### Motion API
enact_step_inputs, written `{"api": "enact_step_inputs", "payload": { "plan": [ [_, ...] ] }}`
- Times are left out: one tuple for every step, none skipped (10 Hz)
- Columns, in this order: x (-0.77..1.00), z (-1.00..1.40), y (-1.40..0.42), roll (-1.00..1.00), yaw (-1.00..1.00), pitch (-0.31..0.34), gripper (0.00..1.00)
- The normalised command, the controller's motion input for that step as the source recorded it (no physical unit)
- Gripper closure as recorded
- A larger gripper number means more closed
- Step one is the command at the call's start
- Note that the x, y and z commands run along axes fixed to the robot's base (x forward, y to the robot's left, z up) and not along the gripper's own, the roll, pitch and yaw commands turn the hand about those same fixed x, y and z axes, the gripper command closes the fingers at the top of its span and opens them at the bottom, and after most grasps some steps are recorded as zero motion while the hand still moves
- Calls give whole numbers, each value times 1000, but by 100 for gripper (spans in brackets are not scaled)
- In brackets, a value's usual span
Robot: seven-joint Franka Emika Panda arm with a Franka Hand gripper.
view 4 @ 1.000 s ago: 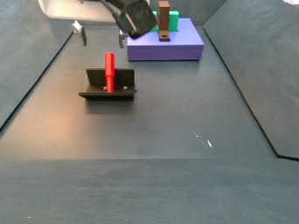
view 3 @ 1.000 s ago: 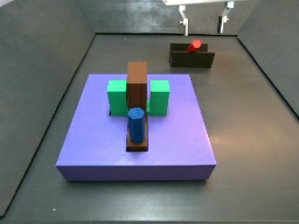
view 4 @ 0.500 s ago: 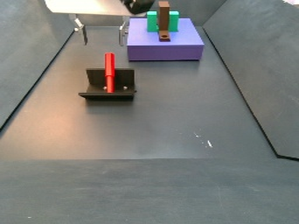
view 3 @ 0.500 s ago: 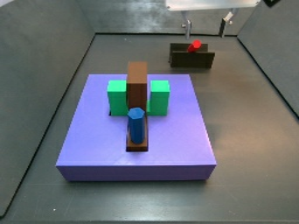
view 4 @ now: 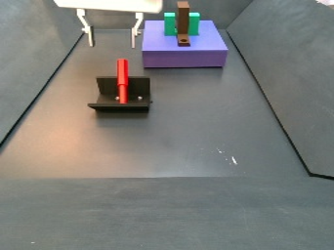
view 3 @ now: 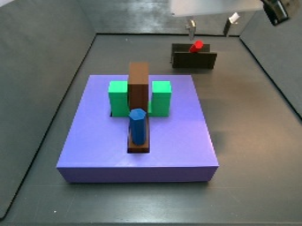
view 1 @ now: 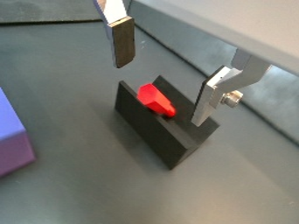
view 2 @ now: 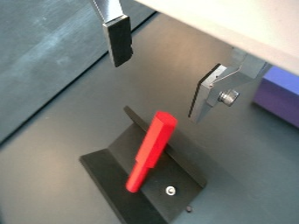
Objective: Pick up the red object. Move up. Place the red object on the fixture. Regrasp the red object. Move to above the board. Insert the red object.
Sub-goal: Regrasp the red object.
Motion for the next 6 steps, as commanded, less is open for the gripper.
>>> {"api": "enact_step_inputs", "payload": {
  "plan": [
    [203,-6,-151,1000,263,117,0],
    [223,-31,-129,1000,249,103,0],
    [326,-114,0,871,146,31,0],
    [274,-151,3,820,0,54,0],
    [57,-266,191,700,-51,37,0],
    [0,-309,169,677,-74,63,0]
  ]
}}
